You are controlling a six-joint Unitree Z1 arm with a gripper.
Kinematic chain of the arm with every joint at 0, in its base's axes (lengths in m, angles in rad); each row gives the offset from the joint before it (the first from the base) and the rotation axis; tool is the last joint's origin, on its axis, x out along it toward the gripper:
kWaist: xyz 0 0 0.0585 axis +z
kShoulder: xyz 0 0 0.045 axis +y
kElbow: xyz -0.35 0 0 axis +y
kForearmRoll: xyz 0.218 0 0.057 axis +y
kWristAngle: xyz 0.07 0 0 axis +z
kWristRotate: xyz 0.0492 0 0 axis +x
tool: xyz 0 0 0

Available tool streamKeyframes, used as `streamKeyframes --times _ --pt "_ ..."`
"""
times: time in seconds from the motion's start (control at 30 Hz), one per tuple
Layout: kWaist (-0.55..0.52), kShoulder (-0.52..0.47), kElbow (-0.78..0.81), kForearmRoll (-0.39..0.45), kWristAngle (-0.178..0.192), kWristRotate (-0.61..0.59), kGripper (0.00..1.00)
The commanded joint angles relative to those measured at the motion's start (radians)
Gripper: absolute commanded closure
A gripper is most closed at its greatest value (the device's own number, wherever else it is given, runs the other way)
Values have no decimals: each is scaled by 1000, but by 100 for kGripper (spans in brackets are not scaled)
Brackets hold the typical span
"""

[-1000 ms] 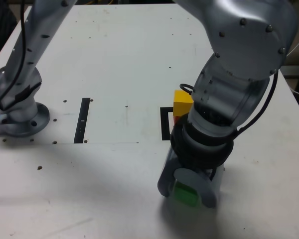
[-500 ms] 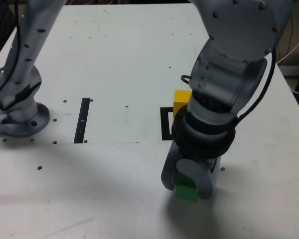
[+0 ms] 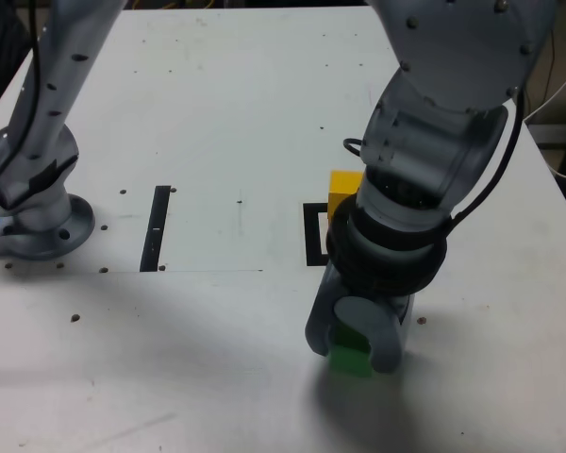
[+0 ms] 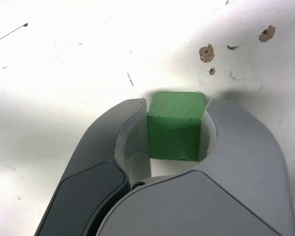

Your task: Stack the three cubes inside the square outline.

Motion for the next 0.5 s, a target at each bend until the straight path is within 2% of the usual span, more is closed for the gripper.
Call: streamKeyframes --times 0.0,0.2,0.47 --pt "3 8 -8 -3 2 5 78" --pt "3 -26 -23 25 25 7 78" --pt "46 -197 -53 168 104 32 78"
